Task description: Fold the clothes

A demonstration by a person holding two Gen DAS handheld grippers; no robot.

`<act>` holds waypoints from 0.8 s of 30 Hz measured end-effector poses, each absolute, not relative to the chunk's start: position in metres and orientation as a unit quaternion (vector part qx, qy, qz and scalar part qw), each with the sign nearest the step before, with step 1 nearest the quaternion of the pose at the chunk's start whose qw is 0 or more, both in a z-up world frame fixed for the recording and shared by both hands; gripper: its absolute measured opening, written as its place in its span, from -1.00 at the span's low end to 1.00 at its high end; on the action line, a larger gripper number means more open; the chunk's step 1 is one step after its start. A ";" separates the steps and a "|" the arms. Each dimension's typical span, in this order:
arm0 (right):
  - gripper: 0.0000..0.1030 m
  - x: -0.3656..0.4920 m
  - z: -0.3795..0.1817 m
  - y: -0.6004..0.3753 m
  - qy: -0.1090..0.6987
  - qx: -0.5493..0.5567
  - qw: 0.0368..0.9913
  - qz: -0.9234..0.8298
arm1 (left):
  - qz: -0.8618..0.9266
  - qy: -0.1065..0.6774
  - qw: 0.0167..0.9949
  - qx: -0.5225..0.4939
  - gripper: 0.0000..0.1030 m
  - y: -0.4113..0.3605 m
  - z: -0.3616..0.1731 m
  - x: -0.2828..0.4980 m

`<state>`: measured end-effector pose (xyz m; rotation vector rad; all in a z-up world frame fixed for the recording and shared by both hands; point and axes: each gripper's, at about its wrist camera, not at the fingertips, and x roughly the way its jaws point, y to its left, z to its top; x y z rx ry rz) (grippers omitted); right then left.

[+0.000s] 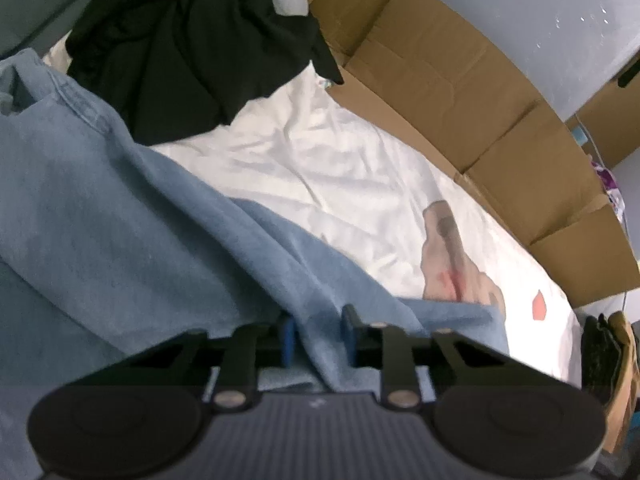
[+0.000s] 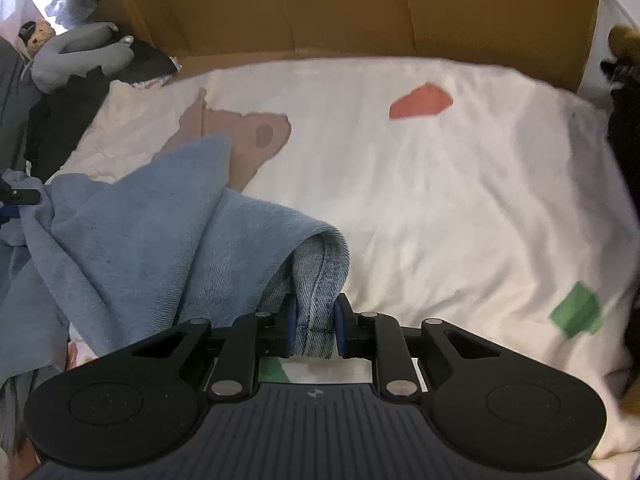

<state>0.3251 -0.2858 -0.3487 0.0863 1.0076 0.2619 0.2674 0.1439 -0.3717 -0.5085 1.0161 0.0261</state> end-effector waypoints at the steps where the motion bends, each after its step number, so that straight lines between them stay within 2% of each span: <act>1: -0.66 0.323 -0.343 -0.290 0.478 0.039 0.869 0.120 | 0.015 0.481 0.843 -0.241 -0.72 0.145 -0.372 0.269; 3: -0.66 0.319 -0.333 -0.300 0.475 0.036 0.873 0.108 | 0.018 0.478 0.844 -0.244 -0.84 0.147 -0.371 0.271; 24: -0.68 0.242 -0.256 -0.370 0.451 -0.026 0.892 0.024 | 0.010 0.452 0.854 -0.259 -0.88 0.153 -0.359 0.273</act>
